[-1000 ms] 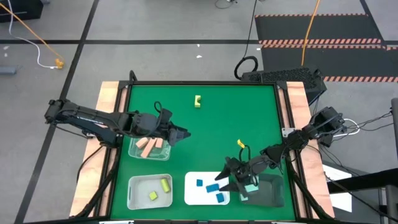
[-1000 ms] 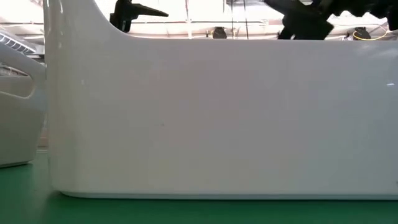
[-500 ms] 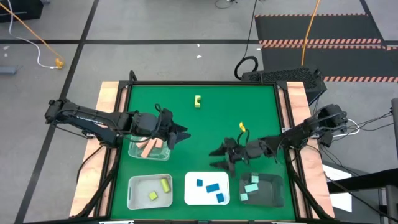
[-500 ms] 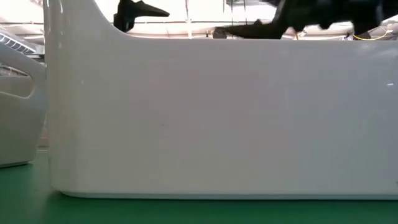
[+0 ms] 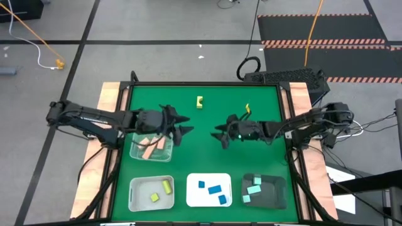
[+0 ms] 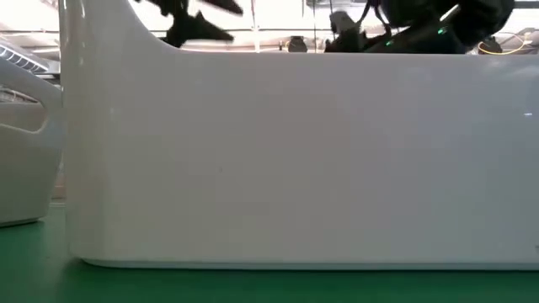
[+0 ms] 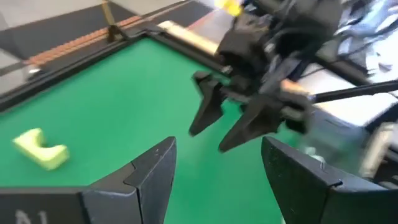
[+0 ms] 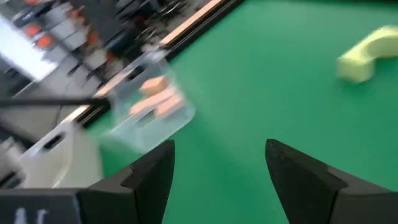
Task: Sort & place blocks by color
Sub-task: Put the green block into the gray bin
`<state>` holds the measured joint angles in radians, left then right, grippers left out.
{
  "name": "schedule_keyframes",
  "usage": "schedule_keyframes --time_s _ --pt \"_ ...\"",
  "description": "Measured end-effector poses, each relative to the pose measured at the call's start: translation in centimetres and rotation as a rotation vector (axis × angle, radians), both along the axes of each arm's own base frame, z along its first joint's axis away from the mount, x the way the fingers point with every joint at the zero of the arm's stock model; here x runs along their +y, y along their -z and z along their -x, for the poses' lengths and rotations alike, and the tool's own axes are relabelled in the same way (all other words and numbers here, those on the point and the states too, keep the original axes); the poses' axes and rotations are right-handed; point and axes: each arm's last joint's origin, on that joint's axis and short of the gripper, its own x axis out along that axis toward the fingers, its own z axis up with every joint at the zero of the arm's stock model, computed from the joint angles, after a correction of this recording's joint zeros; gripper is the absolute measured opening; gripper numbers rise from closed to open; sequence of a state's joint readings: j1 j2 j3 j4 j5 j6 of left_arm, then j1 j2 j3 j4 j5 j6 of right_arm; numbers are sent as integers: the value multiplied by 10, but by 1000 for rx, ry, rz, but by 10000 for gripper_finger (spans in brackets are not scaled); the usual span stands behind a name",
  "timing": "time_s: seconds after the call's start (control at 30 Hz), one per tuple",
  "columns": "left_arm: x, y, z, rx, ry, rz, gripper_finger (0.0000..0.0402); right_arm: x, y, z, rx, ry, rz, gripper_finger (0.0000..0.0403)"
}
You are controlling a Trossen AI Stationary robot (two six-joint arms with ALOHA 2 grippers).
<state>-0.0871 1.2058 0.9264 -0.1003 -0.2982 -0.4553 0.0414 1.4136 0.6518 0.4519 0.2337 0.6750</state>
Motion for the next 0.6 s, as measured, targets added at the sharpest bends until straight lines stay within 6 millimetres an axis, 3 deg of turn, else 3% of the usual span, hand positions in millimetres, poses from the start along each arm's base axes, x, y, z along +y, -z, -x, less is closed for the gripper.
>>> schedule_keyframes --time_s 0.3,0.6 --pt "53 33 -20 138 -187 -12 237 -42 -1 3 -1 155 -13 240" --pt "101 86 -38 255 -414 172 237 -64 -13 24 52 278 -8 240"
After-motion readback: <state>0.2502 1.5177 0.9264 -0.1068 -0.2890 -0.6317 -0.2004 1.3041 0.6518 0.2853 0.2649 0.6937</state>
